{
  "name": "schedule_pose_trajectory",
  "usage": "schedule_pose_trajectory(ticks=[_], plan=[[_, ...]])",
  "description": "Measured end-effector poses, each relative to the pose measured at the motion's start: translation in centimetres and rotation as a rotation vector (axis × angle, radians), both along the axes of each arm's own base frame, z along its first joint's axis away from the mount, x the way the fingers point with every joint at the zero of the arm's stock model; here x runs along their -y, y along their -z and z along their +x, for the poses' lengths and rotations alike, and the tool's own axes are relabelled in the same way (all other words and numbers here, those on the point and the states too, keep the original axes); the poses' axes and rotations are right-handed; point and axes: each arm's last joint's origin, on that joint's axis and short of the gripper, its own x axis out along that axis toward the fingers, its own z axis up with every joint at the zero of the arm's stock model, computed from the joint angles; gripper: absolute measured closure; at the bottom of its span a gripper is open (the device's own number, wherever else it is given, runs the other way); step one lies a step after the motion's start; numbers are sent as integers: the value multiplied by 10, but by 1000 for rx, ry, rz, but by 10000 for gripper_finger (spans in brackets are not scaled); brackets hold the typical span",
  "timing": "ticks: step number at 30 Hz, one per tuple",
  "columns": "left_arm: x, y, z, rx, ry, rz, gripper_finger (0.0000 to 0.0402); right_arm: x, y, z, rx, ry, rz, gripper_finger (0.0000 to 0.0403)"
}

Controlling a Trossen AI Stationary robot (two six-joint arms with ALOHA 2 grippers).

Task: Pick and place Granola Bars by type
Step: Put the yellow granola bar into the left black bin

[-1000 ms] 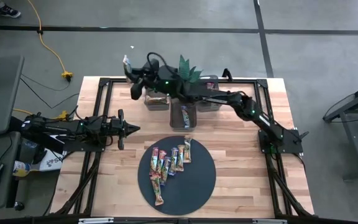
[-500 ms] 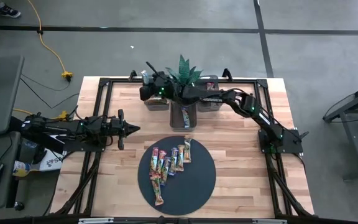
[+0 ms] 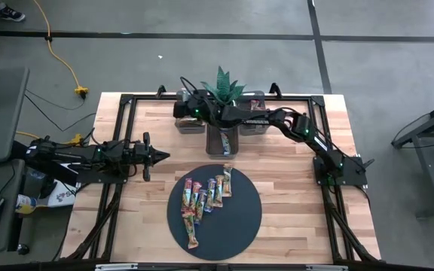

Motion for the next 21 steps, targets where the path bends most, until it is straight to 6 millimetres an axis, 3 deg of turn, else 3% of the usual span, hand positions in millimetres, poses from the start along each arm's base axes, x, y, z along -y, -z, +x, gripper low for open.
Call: schedule_pose_trajectory(ticks=[4, 21], plan=[[0, 0, 0, 0, 0, 0, 400, -3, 5, -2, -5, 39, 87, 321], [0, 0, 0, 0, 0, 0, 400, -4, 16, -10, -120, 115, 116, 321]])
